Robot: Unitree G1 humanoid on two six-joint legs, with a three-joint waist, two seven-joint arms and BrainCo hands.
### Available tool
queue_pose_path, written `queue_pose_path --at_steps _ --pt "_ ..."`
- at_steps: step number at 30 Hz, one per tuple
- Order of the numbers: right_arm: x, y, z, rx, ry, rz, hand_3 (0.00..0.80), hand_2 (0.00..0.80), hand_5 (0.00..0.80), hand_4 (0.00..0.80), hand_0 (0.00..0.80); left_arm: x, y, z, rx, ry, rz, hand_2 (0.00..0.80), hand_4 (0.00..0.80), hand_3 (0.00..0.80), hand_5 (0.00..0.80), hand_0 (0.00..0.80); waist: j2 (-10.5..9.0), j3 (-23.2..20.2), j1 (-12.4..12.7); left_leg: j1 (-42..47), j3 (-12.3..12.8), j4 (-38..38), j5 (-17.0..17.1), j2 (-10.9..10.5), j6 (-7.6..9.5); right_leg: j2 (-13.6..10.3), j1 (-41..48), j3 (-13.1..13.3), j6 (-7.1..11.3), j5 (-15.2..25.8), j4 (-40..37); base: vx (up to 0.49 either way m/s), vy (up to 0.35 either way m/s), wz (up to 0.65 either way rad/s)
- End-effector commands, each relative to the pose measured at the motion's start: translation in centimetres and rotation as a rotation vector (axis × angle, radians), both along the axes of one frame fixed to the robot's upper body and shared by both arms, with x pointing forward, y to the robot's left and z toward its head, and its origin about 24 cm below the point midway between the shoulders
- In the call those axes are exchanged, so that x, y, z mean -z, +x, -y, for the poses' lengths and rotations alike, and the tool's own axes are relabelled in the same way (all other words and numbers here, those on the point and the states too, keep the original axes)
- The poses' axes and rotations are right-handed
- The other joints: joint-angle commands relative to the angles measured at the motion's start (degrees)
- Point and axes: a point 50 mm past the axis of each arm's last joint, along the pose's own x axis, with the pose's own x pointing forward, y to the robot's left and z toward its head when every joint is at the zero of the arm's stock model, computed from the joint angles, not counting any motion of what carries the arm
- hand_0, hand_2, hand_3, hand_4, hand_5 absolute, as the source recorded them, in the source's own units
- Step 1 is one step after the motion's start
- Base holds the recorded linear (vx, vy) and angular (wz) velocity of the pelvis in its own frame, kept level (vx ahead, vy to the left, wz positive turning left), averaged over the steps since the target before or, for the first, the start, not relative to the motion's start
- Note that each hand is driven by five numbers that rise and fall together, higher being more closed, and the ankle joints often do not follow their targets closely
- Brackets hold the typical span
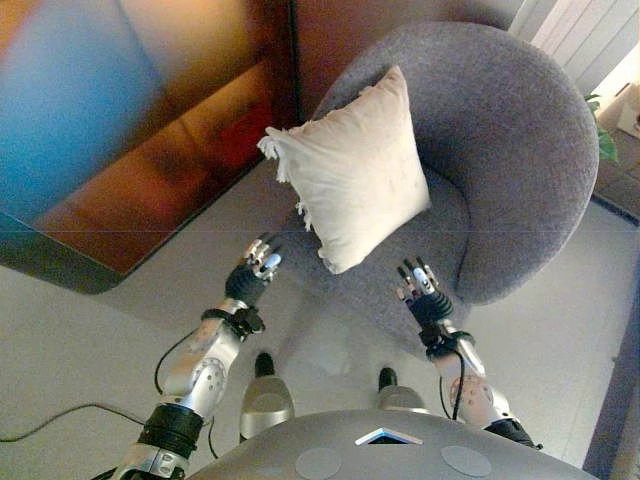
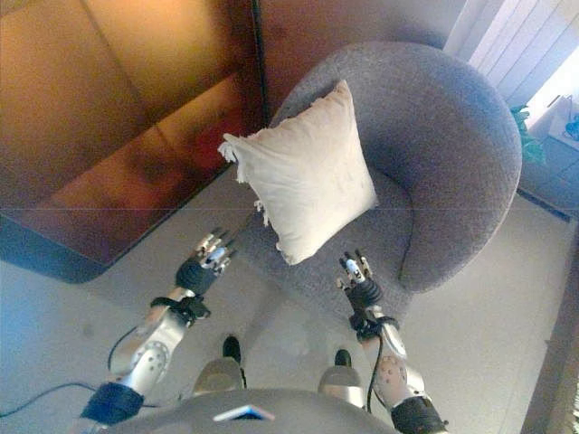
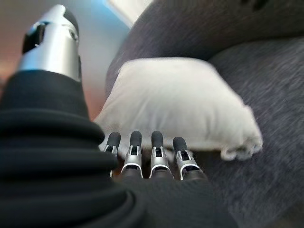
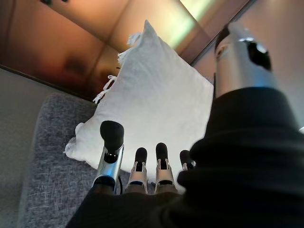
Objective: Pick up the cushion and take it to the sofa
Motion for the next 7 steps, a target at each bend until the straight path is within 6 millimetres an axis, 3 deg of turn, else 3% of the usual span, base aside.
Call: queue_pose_path --at_steps 1,7 --pt "-3.7 3.7 -0.4 -0.003 -0.011 0.218 0.0 0.0 0.0 0.0 0.0 -3.0 2.6 0.5 0.008 -0.022 0.158 0.0 0.0 0.0 0.0 0.0 0.23 0.9 -0.7 -2.5 -2.2 2.1 -1.0 0.2 1.32 0.2 0.3 -1.6 0.09 -0.9 2.7 -0.036 -0.001 -0.04" --pt "-5.1 4.5 0.2 0.003 -0.169 0.294 0.0 0.0 0.0 0.0 0.0 -3.2 2.8 0.8 0.036 -0.01 0.157 0.0 0.0 0.0 0.0 0.0 0.22 0.9 -0.5 -2.6 -2.2 1.5 -1.0 0.0 1.55 0.0 -0.4 -2.4 0.23 -0.4 2.5 -0.022 -0.009 0.02"
